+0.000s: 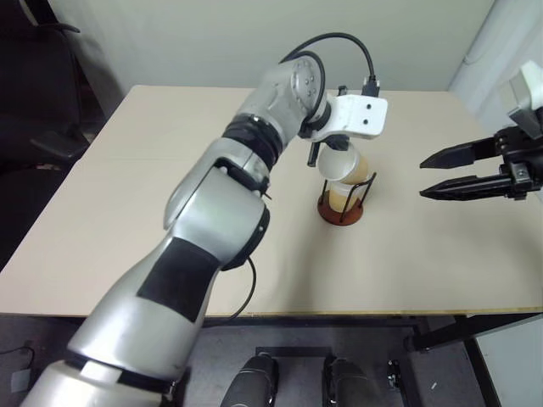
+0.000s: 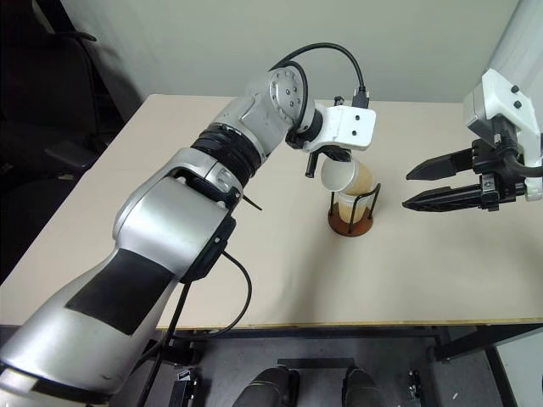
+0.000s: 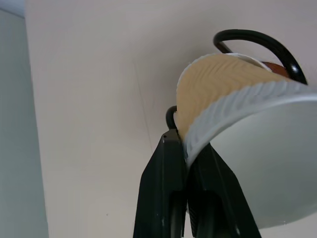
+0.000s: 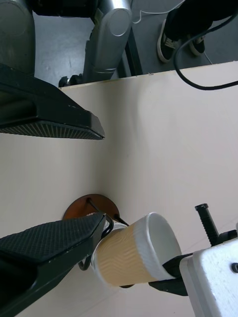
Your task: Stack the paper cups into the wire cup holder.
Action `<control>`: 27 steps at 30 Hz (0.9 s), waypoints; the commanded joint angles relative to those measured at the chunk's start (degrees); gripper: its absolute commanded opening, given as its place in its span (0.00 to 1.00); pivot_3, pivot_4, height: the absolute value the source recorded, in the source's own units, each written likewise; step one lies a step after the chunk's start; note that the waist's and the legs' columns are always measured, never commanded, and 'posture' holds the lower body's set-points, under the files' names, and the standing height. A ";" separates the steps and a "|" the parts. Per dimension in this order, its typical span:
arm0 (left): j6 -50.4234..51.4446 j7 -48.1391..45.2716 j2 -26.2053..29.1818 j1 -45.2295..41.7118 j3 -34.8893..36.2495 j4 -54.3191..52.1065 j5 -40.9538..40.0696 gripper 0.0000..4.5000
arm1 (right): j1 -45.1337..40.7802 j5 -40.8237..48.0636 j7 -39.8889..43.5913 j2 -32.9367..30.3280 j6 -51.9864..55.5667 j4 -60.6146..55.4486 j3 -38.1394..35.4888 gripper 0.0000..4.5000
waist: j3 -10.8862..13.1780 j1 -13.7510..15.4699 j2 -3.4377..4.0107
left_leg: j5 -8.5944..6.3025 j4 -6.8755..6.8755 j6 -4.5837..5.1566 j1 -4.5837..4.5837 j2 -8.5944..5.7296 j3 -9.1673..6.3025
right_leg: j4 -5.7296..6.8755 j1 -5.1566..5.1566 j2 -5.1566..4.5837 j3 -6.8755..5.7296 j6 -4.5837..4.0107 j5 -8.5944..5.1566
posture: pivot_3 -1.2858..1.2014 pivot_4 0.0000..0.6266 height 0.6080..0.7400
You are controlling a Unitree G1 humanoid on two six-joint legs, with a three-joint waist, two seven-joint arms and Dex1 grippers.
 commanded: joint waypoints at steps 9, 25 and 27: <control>0.93 -3.45 0.71 -3.66 -0.43 -0.44 0.85 0.01 | -1.18 -0.12 0.72 -1.49 -0.22 -0.69 -0.40 0.52 | 0.00 0.00 0.00 | -0.03 0.00 0.01 0.00 0.00 0.00 | -0.01 0.00 0.00 0.01 0.01 -0.01 | 0.52 0.24 1.00; 1.81 -4.70 -0.17 -1.73 -2.06 -0.14 2.24 0.01 | 0.46 1.17 0.37 -2.35 1.76 -2.68 -1.42 0.52 | 0.00 0.00 0.00 | -0.03 0.00 0.01 0.00 0.00 0.00 | 0.00 0.00 0.00 0.02 0.02 -0.01 | 0.52 0.24 1.00; 1.58 -4.87 -0.31 -1.46 -2.39 -0.13 2.53 0.01 | 0.73 1.30 0.38 -2.39 1.97 -2.86 -1.50 0.52 | 0.00 0.00 0.00 | -0.03 0.00 0.01 0.00 0.00 0.00 | 0.00 0.00 0.00 0.01 0.02 -0.01 | 0.52 0.24 1.00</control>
